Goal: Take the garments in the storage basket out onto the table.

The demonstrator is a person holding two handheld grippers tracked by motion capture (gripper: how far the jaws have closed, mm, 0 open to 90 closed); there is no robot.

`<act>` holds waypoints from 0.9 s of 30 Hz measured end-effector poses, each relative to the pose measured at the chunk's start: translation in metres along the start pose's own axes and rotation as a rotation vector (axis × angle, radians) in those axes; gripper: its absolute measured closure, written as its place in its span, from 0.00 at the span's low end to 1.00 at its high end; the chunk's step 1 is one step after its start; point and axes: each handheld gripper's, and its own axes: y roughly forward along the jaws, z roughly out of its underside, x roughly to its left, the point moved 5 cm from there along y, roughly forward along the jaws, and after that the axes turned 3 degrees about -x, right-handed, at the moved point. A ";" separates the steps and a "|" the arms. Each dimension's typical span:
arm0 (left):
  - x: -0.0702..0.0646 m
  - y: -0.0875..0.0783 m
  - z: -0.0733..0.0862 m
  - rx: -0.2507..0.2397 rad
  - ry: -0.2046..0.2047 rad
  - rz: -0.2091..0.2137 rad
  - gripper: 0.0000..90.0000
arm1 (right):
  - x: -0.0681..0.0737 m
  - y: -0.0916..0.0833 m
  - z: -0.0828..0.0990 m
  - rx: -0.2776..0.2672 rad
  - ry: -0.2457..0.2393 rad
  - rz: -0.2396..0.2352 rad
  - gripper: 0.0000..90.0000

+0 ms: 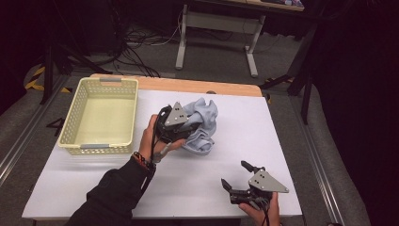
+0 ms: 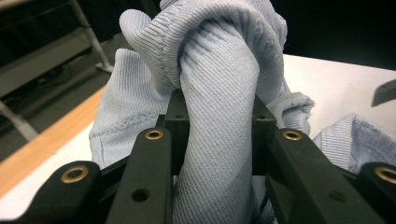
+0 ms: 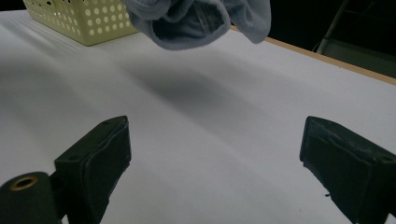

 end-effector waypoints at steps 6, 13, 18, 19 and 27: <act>-0.013 0.016 0.020 0.074 -0.056 0.035 0.68 | 0.000 0.000 0.000 0.003 0.000 -0.002 0.10; -0.018 0.001 0.025 0.047 -0.097 0.045 0.32 | 0.001 0.002 0.000 0.012 -0.003 -0.004 0.11; -0.020 -0.028 0.030 0.007 -0.020 -0.024 0.21 | 0.003 0.004 -0.003 0.009 -0.014 0.000 0.12; -0.021 -0.034 0.032 -0.004 -0.013 -0.033 0.20 | 0.002 0.006 -0.004 0.009 -0.018 0.003 0.13; -0.044 -0.065 0.074 0.066 0.100 -0.055 0.16 | 0.007 0.019 -0.023 0.010 -0.086 -0.124 0.32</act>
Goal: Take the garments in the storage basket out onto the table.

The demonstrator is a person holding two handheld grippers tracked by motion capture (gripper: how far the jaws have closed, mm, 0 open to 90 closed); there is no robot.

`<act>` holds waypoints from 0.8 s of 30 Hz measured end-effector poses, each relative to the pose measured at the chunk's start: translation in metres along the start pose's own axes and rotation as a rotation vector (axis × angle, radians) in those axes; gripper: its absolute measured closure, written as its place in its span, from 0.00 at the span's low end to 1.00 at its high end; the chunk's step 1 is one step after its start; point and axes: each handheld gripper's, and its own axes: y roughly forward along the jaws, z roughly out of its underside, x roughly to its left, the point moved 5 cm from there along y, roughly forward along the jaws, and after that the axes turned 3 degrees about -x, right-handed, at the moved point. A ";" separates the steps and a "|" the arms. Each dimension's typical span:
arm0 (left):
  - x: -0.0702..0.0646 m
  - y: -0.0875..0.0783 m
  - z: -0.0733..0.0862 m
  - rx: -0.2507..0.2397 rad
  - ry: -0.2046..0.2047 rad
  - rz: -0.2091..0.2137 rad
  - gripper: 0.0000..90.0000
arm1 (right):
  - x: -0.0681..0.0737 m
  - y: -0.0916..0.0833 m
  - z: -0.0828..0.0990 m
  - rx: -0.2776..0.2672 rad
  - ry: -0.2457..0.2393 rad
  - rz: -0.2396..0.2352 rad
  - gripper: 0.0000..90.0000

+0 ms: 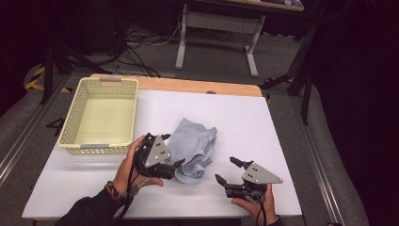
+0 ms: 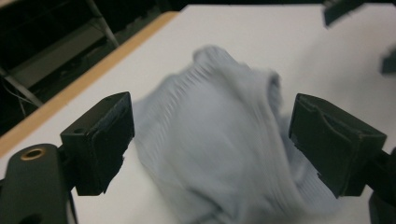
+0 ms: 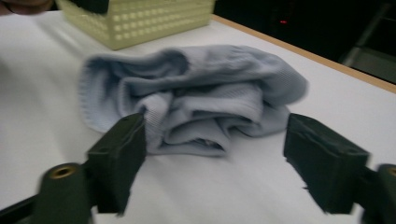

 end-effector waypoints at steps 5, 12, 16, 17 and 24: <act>-0.019 0.004 0.026 0.076 -0.010 0.048 0.16 | -0.002 0.026 -0.025 0.019 -0.023 0.006 0.29; -0.032 0.025 0.039 0.087 -0.113 0.054 0.19 | -0.008 0.068 -0.047 0.056 0.026 -0.025 0.25; -0.029 0.034 0.044 0.082 -0.189 0.060 0.31 | -0.003 0.086 -0.036 0.110 0.011 -0.030 0.28; -0.030 0.035 0.046 0.083 -0.194 0.065 0.34 | -0.003 0.090 -0.029 0.131 0.016 -0.026 0.31; -0.021 0.036 0.051 0.089 -0.236 0.074 0.81 | -0.009 0.087 -0.014 0.145 0.025 -0.029 0.68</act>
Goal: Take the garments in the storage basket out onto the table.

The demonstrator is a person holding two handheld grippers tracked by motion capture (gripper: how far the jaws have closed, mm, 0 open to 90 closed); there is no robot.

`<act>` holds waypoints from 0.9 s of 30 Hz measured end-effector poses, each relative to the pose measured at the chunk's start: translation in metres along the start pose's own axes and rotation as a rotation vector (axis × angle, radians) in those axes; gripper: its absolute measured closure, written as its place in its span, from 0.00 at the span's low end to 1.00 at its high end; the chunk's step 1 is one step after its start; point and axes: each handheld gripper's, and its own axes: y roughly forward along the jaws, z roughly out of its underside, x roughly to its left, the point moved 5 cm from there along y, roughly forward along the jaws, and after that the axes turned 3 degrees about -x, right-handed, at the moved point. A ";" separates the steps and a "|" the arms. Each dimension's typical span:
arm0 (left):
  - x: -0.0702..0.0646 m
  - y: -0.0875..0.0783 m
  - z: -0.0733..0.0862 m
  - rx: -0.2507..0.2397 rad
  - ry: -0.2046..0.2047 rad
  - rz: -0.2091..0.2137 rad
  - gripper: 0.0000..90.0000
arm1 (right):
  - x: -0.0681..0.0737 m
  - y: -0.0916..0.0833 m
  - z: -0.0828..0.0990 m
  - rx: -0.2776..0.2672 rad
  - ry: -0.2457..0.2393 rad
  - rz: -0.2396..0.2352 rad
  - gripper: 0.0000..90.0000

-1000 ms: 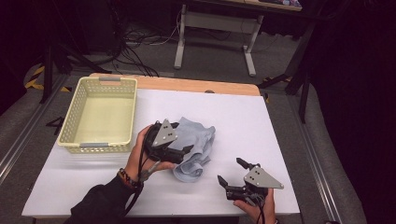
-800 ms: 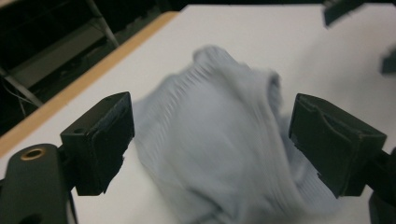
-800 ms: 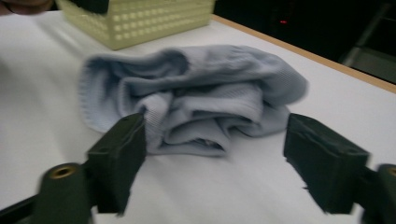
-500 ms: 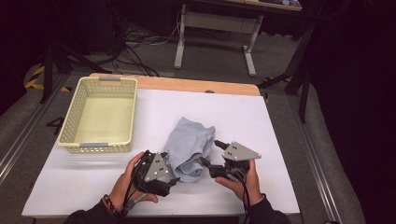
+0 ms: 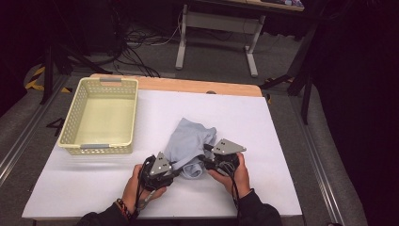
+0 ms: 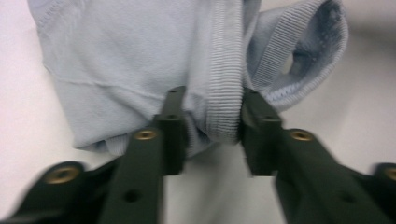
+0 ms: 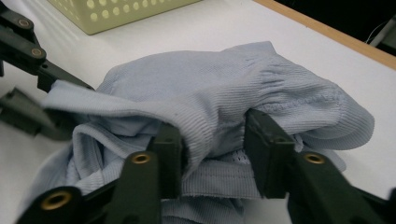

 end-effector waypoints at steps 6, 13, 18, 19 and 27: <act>0.005 -0.017 -0.015 -0.068 0.009 0.007 0.88 | 0.004 -0.012 -0.009 -0.061 -0.061 0.023 0.93; 0.006 -0.051 -0.094 -0.191 0.115 0.006 0.89 | -0.002 -0.046 -0.034 -0.194 -0.077 0.139 0.95; 0.007 -0.051 -0.148 -0.201 0.187 0.023 0.89 | -0.016 -0.079 -0.045 -0.279 -0.030 0.194 0.95; 0.007 -0.049 -0.154 -0.204 0.186 0.030 0.89 | -0.018 -0.082 -0.045 -0.283 -0.025 0.199 0.94; 0.005 -0.028 -0.172 -0.195 0.178 0.003 0.90 | -0.039 -0.099 -0.041 -0.303 0.051 0.252 0.61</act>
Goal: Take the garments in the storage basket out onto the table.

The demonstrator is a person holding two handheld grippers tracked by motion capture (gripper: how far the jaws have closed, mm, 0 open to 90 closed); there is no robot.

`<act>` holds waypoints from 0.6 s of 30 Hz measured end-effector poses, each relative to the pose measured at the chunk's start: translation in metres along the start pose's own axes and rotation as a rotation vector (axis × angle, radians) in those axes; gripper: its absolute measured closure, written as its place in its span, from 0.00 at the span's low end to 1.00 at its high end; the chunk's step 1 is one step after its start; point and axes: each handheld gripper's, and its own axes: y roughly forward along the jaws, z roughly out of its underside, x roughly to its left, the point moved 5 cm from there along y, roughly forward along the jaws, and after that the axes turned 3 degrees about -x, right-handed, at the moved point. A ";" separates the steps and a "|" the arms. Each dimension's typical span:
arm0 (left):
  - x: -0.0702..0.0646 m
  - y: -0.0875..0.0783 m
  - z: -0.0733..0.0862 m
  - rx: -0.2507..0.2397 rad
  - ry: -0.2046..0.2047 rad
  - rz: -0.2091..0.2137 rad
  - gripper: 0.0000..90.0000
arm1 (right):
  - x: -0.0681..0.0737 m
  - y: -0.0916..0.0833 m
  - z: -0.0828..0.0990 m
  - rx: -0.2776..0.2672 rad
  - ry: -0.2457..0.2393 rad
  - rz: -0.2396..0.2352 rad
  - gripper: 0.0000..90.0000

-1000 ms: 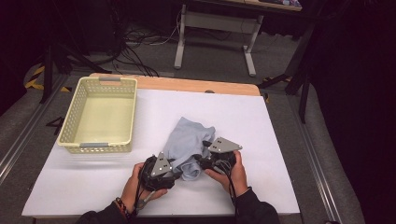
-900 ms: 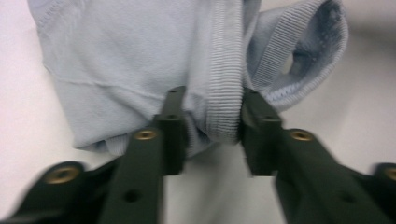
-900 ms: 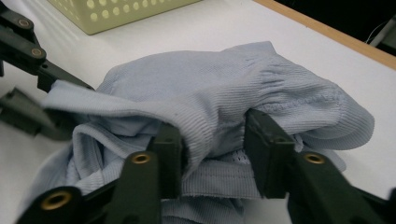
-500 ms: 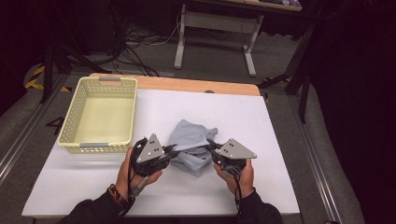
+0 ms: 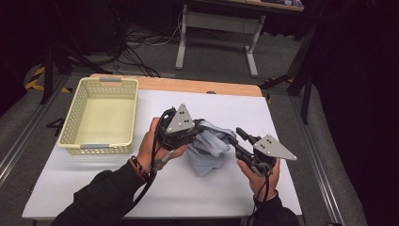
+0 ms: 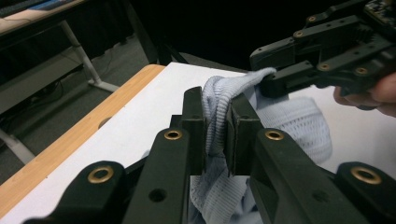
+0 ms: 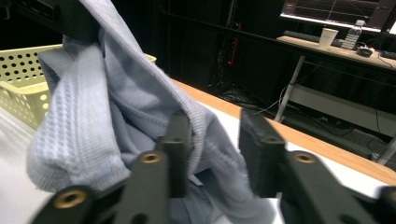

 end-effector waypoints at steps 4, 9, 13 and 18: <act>0.006 0.010 0.005 0.016 -0.031 -0.032 0.90 | 0.000 -0.008 -0.009 -0.036 0.006 -0.025 0.51; 0.017 0.013 0.012 0.005 -0.081 -0.063 0.90 | 0.023 -0.007 -0.011 -0.006 -0.065 -0.149 0.47; 0.019 0.015 0.014 0.009 -0.088 -0.053 0.89 | 0.033 0.015 0.009 0.089 -0.112 -0.188 0.37; 0.019 0.019 0.020 0.023 -0.061 -0.060 0.88 | 0.030 0.041 0.030 0.140 -0.168 -0.161 0.44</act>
